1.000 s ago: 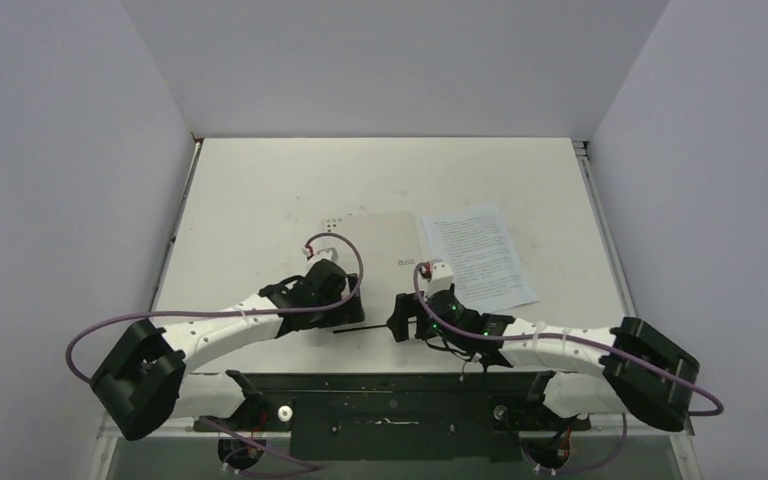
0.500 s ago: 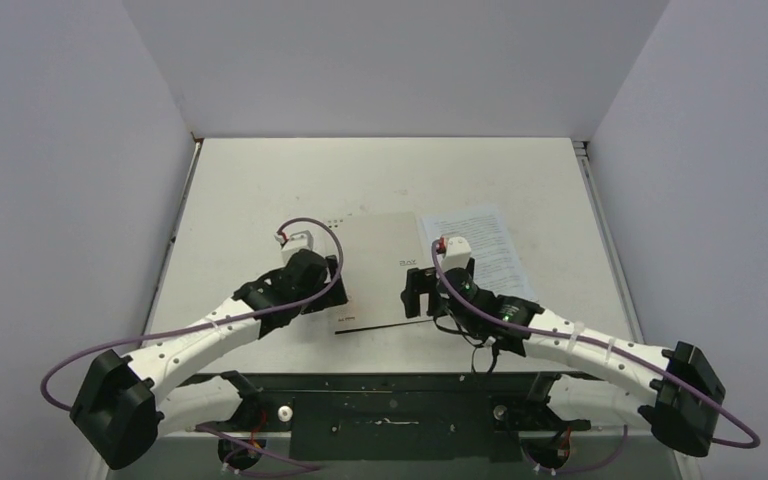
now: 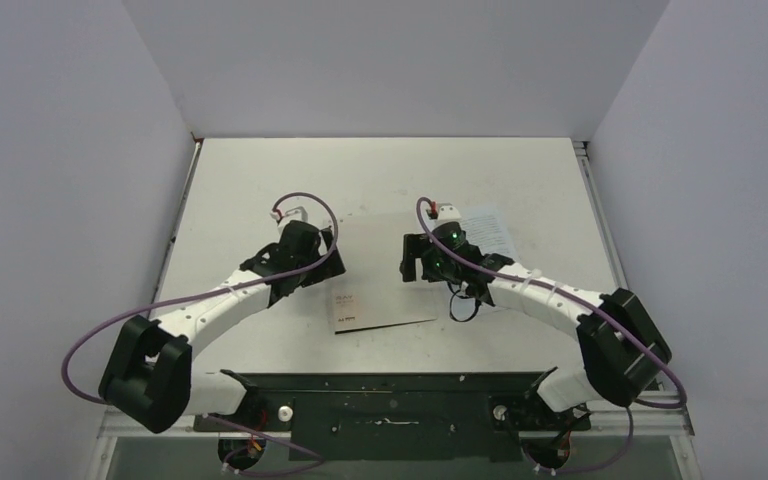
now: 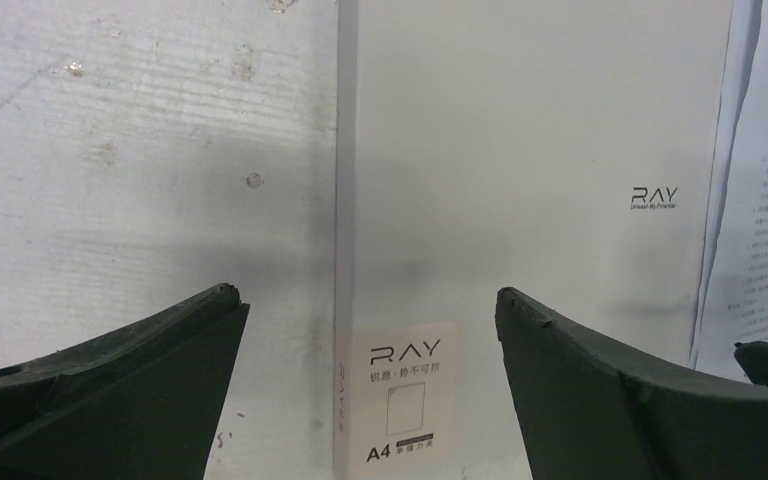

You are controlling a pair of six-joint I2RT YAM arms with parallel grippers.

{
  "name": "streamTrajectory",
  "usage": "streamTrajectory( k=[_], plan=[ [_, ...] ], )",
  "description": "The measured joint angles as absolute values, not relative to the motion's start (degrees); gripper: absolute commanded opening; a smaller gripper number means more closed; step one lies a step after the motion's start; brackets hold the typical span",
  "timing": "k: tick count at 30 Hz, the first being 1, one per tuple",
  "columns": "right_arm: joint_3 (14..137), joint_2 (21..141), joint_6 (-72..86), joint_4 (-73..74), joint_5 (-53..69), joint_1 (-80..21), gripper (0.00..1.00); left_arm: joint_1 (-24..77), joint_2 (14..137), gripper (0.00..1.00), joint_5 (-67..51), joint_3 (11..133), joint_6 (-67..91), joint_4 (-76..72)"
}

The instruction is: Put the files into the folder

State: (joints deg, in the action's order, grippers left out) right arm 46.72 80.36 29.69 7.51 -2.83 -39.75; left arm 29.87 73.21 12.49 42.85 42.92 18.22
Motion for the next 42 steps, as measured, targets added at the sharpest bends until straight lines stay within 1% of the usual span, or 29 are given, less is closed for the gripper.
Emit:
streamTrajectory(
  k=[9,24,30,42],
  plan=[
    [49.0,90.7,30.1,2.6,4.1,-34.7,0.92,27.9,81.0,0.96,10.4,44.2,42.7,14.3],
    [51.0,98.9,33.1,-3.7,9.0,-31.2,0.91,27.6,85.4,0.96,7.9,46.1,42.7,12.2],
    [51.4,99.7,33.7,-4.9,9.2,-29.4,0.9,27.6,86.7,0.96,6.7,46.3,42.7,11.7],
    [50.0,99.2,32.7,-6.2,3.5,-23.9,0.9,28.0,90.5,0.96,4.0,47.7,42.7,10.2]
  ],
)
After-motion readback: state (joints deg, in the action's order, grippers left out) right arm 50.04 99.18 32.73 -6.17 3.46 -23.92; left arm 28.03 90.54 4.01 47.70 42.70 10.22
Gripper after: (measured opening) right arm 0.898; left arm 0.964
